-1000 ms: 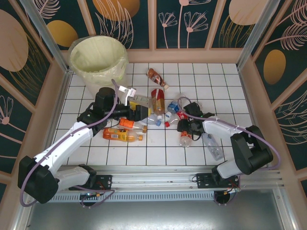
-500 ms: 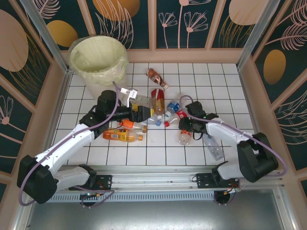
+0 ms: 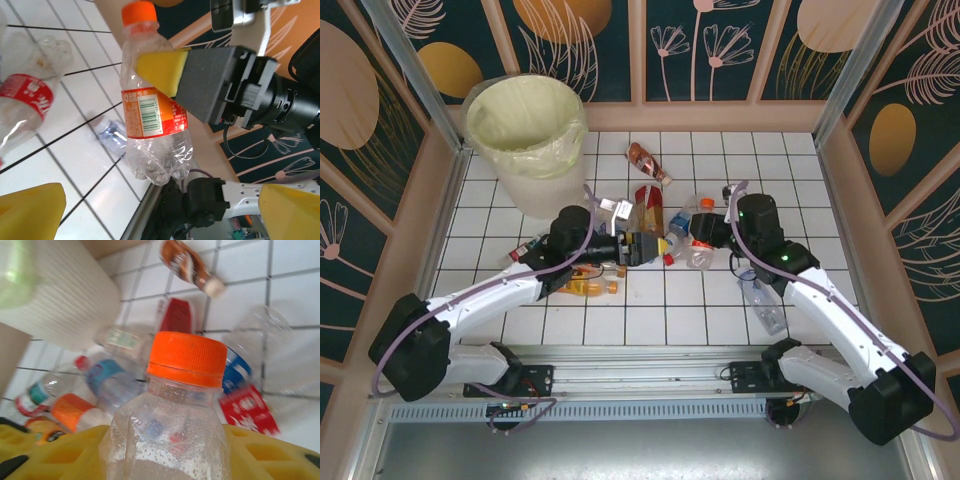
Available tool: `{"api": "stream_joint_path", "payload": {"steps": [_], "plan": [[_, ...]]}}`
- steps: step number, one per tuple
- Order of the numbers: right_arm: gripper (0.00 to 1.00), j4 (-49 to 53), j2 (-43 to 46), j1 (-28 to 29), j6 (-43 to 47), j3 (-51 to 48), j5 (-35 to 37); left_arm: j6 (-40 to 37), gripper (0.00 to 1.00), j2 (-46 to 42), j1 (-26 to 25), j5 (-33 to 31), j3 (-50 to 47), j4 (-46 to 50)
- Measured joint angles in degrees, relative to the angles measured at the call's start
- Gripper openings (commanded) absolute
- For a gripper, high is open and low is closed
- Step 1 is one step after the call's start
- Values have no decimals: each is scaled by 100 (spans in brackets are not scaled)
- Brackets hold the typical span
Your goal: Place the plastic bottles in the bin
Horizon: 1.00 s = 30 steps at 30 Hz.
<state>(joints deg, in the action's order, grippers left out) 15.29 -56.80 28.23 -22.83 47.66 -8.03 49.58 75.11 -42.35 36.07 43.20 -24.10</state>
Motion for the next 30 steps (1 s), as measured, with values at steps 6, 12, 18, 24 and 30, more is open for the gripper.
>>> {"api": "stream_joint_path", "payload": {"steps": [6,12,18,24,30], "plan": [[53,-590,37,0,-177,107,-721,393,97,367,-216,144,26,-774],[53,-1088,39,28,-501,109,-1303,577,94,531,-348,232,155,-1152],[53,-1394,39,44,-719,109,-1617,782,84,695,-400,308,254,-1606],[53,-1515,39,55,-776,109,-1755,960,77,940,-450,417,299,-1858],[53,-1519,39,63,-778,109,-1755,1113,61,949,-450,446,400,-2015]]}}
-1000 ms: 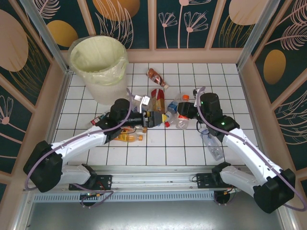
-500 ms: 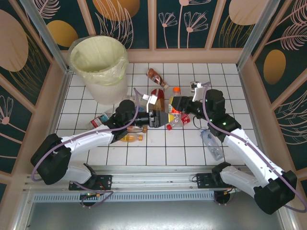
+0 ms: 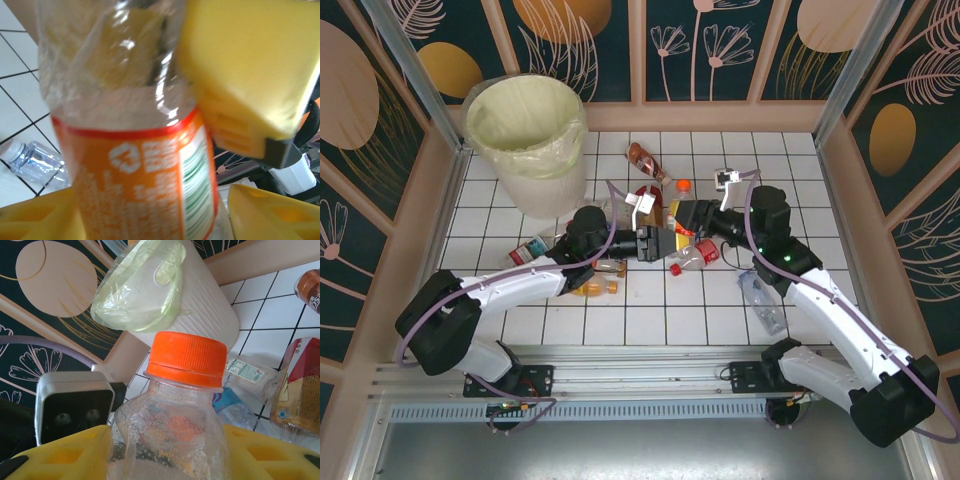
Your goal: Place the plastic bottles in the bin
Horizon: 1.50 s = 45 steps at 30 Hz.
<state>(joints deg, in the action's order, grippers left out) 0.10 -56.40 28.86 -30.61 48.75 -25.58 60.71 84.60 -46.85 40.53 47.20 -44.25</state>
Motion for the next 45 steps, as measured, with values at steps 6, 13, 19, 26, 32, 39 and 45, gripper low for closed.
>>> {"api": "stream_joint_path", "payload": {"steps": [6,13,19,26,32,39,45], "plan": [[55,-20,2,0,24,0,28,66,55,7,2,-15,9,7],[66,13,7,2,22,0,61,-212,47,-13,0,-46,129,404],[89,76,142,0,114,-2,168,-588,48,-111,0,-195,236,988],[96,483,597,-4,385,-2,361,-1368,52,-317,0,-619,752,2422],[97,1196,1147,-4,896,184,634,-2293,53,-503,2,-1196,1816,4046],[97,1609,1687,-4,1305,520,774,-3117,54,-487,302,-1718,2883,5517],[97,1646,1812,-4,1381,555,595,-3875,54,-17,800,-2468,4319,6738]]}}
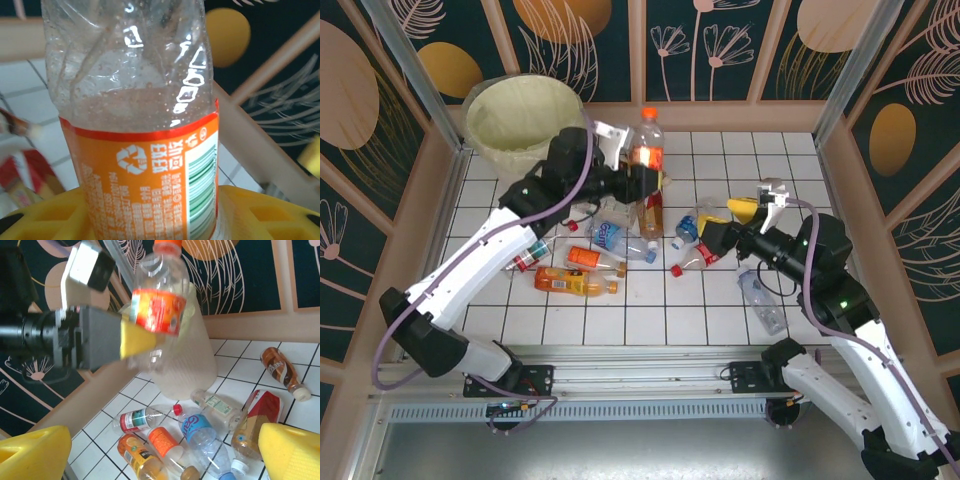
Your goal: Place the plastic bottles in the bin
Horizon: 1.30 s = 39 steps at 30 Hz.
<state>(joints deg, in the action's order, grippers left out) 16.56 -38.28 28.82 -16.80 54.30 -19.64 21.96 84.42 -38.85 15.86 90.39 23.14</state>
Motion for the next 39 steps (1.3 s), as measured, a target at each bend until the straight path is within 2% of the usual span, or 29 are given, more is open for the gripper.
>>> {"api": "stream_joint_path", "payload": {"steps": [8,14,20,26,39], "plan": [[97,-70,-31,0,-4,-59,-146,-793,54,881,483,-776,1919,1185],[97,-92,-221,0,-4,-129,-144,-1099,54,1290,1078,-1123,2728,1788],[96,-92,-463,0,-2,-133,-144,-1318,55,1469,1932,-1392,2990,2149],[96,-144,-592,0,-2,-175,-149,-1493,56,1676,2562,-1447,3008,2363],[96,-210,-680,0,-2,-354,-142,-1585,56,2520,3154,-1493,3117,2483]]}}
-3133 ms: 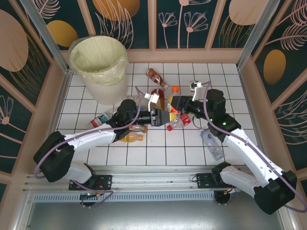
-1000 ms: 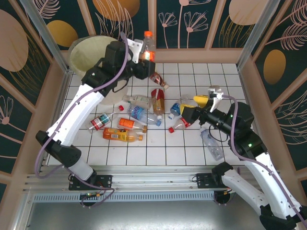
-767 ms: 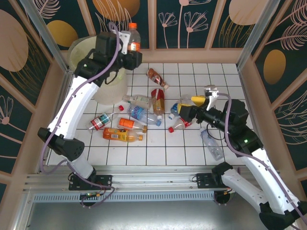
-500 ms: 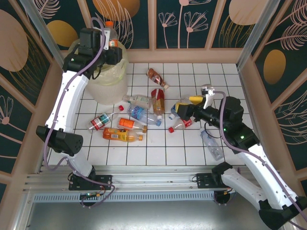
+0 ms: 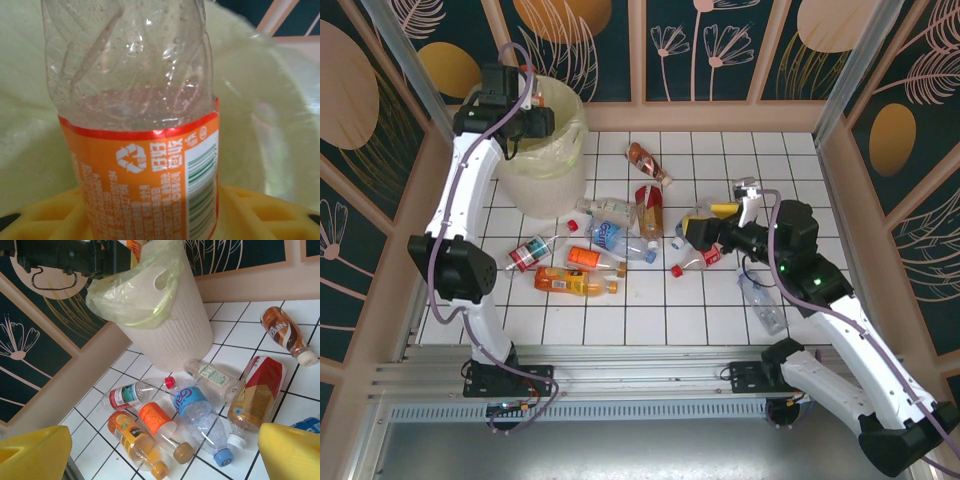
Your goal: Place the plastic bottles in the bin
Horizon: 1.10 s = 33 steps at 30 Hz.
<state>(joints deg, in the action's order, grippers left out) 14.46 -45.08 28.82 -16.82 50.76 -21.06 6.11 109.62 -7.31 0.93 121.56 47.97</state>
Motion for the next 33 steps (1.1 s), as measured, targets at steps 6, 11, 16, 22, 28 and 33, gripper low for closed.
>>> {"api": "stream_joint_path", "payload": {"steps": [6,11,16,22,28,33], "plan": [[96,-4,42,0,0,-118,22,13,56,590,125,-13,409,144],[96,-2,50,0,2,-133,61,74,57,933,232,79,520,247],[96,-2,74,0,0,-133,105,120,58,1362,284,203,667,354],[96,4,79,0,0,-179,173,151,64,1620,282,310,671,474],[96,4,79,0,0,-181,203,190,78,1679,289,313,719,535],[95,22,70,0,-26,-262,332,243,91,1672,289,369,911,546]]}}
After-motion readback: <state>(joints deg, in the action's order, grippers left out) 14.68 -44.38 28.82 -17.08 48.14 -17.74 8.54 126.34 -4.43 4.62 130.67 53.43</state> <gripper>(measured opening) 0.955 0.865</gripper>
